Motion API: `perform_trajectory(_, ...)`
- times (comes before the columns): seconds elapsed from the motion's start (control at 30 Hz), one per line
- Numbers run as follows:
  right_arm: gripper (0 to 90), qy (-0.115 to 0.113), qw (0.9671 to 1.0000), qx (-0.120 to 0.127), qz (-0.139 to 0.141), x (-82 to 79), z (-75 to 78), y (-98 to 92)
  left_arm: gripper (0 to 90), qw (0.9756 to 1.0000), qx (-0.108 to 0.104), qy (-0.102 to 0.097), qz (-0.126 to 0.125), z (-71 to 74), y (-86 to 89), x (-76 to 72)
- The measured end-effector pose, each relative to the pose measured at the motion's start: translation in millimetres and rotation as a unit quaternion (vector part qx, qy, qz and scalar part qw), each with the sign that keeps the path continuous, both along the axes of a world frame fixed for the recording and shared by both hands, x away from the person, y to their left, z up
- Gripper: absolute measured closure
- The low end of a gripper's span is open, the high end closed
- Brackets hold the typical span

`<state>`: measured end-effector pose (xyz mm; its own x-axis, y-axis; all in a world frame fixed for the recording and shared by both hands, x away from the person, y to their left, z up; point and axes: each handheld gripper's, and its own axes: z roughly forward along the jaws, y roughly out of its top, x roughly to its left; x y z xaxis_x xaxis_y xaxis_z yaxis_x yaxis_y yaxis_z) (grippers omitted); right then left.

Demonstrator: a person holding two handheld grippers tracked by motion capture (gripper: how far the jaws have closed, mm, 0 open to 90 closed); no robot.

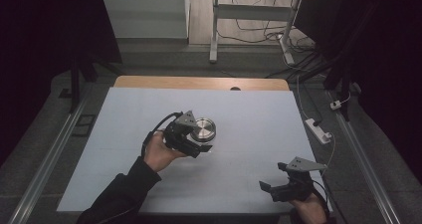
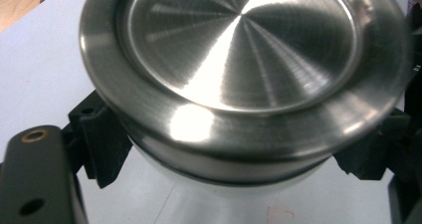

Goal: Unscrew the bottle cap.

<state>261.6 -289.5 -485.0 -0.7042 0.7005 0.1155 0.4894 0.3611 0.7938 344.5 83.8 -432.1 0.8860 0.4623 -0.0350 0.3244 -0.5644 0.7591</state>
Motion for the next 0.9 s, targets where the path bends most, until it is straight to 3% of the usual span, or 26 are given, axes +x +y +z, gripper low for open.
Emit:
perform_trajectory(0.27,0.0,-0.016,0.9994,0.011,0.028,2.4,11.5,18.3,15.6,1.0,-0.001,0.001,0.0,-1.3,-1.5,-2.3)
perform_trajectory(0.47,0.0,-0.033,0.9988,0.02,0.029,7.7,19.0,27.8,15.6,1.0,0.002,-0.001,-0.004,-2.6,-5.0,-5.2)
perform_trajectory(0.8,0.0,-0.065,0.9956,0.035,0.057,20.5,34.5,53.5,15.6,0.9999,-0.001,-0.005,-0.011,1.5,-7.3,-8.6)
perform_trajectory(0.9,0.0,-0.065,0.9951,0.039,0.063,25.5,39.2,62.7,15.6,0.9999,0.0,-0.005,-0.011,1.6,-7.5,-9.0)
